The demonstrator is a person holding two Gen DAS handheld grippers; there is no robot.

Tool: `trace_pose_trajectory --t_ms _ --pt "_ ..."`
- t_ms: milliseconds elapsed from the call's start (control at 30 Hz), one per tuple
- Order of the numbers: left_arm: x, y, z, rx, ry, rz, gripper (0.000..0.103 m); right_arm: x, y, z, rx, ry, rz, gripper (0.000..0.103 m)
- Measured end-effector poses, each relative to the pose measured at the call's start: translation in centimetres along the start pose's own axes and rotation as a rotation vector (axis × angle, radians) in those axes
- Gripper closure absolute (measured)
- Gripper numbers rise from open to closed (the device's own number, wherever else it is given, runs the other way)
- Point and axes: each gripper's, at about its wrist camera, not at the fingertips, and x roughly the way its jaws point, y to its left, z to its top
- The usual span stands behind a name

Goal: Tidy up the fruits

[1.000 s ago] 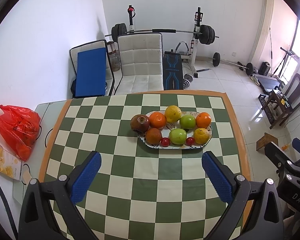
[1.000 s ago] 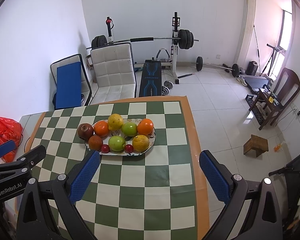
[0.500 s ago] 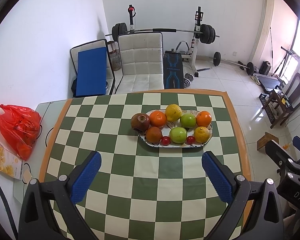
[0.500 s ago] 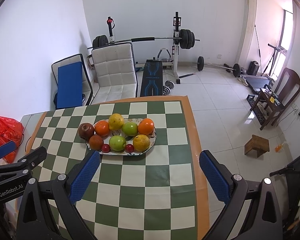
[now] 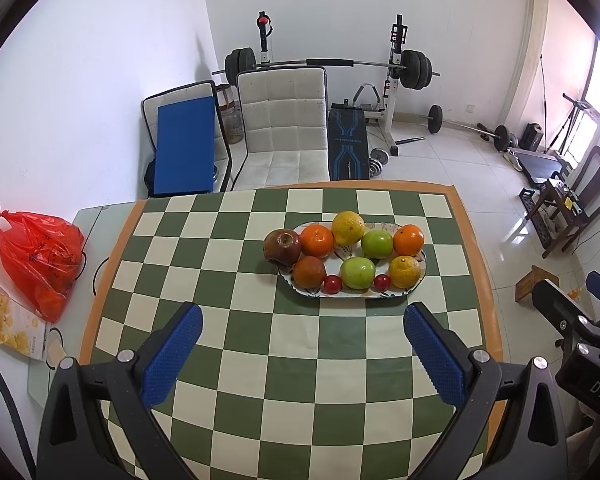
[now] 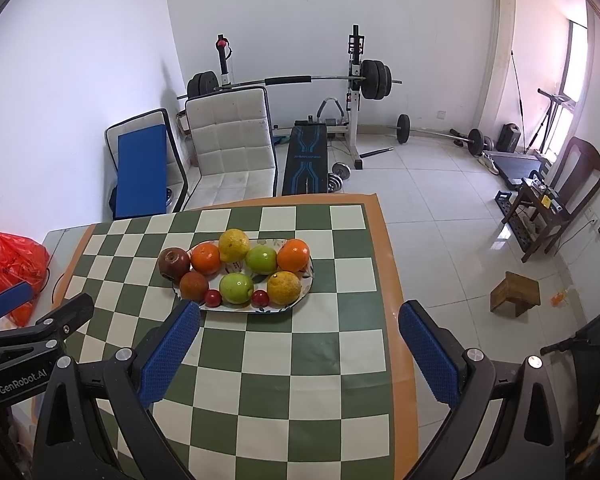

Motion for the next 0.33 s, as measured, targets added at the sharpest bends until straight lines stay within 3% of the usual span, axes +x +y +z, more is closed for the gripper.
trace_pose_trajectory --t_ms 333 --pt "-0.82 -0.14 0.19 -0.006 -0.025 0.009 0.000 0.06 -0.10 0.17 -0.003 0.003 0.000 0.001"
